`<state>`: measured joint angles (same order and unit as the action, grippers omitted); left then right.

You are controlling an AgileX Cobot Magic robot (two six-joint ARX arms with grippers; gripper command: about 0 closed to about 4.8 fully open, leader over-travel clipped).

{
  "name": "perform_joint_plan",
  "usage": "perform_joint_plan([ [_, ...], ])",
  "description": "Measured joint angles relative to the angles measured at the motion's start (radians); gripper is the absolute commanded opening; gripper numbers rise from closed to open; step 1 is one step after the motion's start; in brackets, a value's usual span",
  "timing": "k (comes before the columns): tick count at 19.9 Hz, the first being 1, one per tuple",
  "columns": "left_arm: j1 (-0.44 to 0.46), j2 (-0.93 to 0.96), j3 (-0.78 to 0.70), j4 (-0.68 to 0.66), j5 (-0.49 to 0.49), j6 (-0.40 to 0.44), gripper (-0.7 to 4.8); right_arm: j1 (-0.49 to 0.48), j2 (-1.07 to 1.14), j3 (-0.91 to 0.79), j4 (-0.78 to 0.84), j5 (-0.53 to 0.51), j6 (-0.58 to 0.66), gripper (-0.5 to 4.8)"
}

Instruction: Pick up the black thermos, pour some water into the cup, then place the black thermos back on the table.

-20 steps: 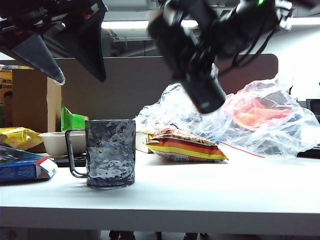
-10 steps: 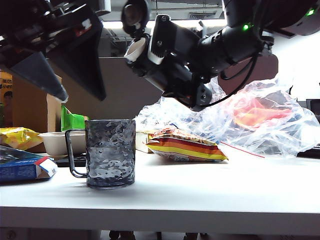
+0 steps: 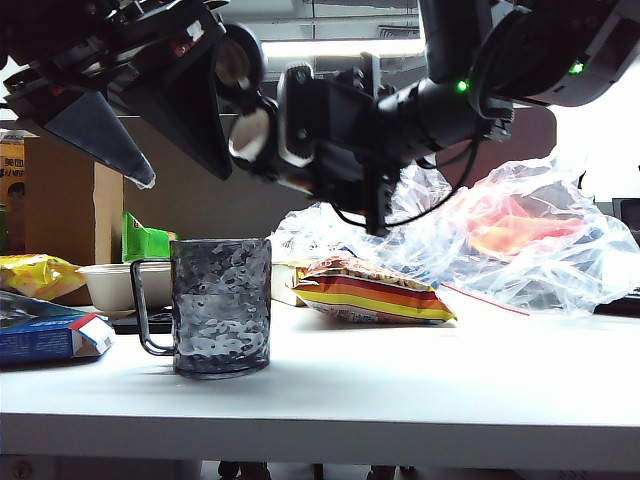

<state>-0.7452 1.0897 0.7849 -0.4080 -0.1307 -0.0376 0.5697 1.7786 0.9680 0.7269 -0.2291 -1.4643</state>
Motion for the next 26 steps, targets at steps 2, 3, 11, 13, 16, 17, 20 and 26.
perform_joint_plan([
  [2, 0.000, 0.000, 0.000, 0.000, 0.000, 0.000, 4.79, 0.002, 0.000, 0.000, 0.016, -0.024, 0.000, 1.71],
  [3, 0.000, 0.000, 0.000, -0.003, 0.000, 0.002, 4.79, 0.001, 0.000, -0.001, 0.013, -0.024, 0.000, 1.71],
  [11, 0.000, 0.000, 0.000, -0.009, -0.004, 0.045, 4.79, -0.002, 0.000, -0.002, 0.007, -0.022, 0.000, 1.71],
  [13, 0.000, 0.000, 0.000, -0.018, -0.004, 0.045, 4.79, -0.002, 0.000, -0.002, 0.007, -0.022, 0.000, 1.71],
  [16, 0.000, 0.000, 0.000, -0.039, -0.004, 0.045, 4.79, -0.003, 0.000, -0.002, 0.008, -0.056, -0.006, 1.70],
  [17, 0.000, 0.000, 0.000, -0.044, -0.004, 0.045, 4.79, -0.002, 0.000, -0.002, 0.008, -0.057, -0.043, 1.70],
  [20, 0.000, 0.000, 0.000, -0.045, -0.004, 0.045, 4.79, -0.002, 0.002, -0.002, 0.008, -0.056, -0.104, 1.70],
  [26, 0.000, 0.000, 0.000, -0.049, -0.004, 0.045, 4.79, -0.003, 0.020, 0.021, -0.038, 0.015, -0.285, 1.01],
])
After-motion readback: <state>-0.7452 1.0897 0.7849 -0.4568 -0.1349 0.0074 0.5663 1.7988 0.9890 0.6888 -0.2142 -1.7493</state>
